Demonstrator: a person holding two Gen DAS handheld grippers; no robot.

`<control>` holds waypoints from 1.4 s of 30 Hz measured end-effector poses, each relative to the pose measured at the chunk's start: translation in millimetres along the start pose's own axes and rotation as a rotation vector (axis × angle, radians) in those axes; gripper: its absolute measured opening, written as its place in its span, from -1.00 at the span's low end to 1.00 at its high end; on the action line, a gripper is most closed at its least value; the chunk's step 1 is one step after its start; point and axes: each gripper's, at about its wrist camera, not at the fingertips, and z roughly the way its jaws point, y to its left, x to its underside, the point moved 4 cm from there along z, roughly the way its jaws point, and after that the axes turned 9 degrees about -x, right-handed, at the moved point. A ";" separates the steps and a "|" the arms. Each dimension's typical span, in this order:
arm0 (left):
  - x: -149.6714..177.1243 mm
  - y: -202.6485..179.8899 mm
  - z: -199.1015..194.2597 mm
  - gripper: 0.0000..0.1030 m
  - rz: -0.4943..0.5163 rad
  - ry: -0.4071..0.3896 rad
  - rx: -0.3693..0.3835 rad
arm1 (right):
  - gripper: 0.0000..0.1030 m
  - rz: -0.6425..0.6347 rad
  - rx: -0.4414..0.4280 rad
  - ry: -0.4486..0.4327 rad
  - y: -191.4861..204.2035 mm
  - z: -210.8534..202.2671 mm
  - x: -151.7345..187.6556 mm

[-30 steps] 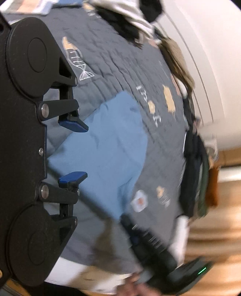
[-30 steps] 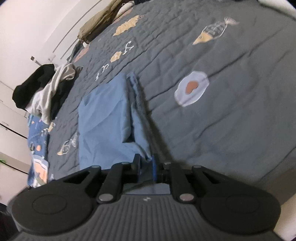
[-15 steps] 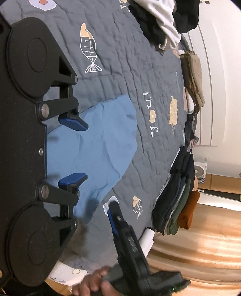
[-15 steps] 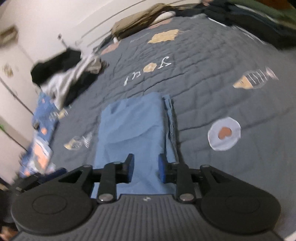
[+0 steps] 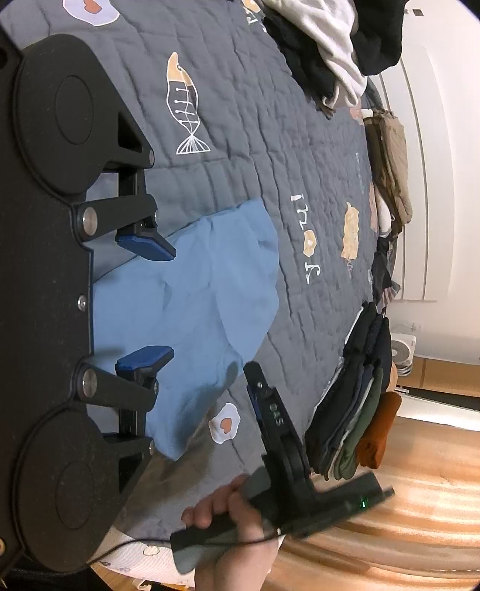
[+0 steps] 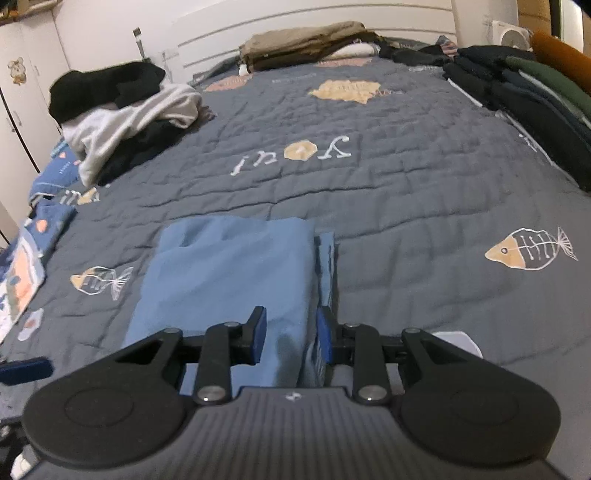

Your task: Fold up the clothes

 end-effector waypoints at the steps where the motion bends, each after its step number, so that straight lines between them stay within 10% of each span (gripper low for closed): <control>1: 0.4 0.2 0.7 -0.01 0.000 0.003 -0.001 | -0.44 0.011 -0.005 0.006 -2.2 4.3 0.8; 8: 2.6 6.5 6.7 -0.01 -0.009 0.021 -0.013 | -0.44 0.014 -0.008 0.044 -3.7 28.7 8.9; 14: -0.1 11.9 9.5 -0.01 -0.030 0.023 -0.018 | -0.89 0.082 -0.117 -0.042 -12.4 14.3 6.2; 20: -3.3 17.0 13.5 -0.01 -0.054 0.019 -0.026 | -0.93 -0.048 -0.124 -0.198 -10.5 -17.1 -8.5; 42: -55.7 114.6 107.4 -0.15 -0.528 0.038 0.105 | -0.72 0.065 -0.285 -0.015 17.4 13.3 -2.6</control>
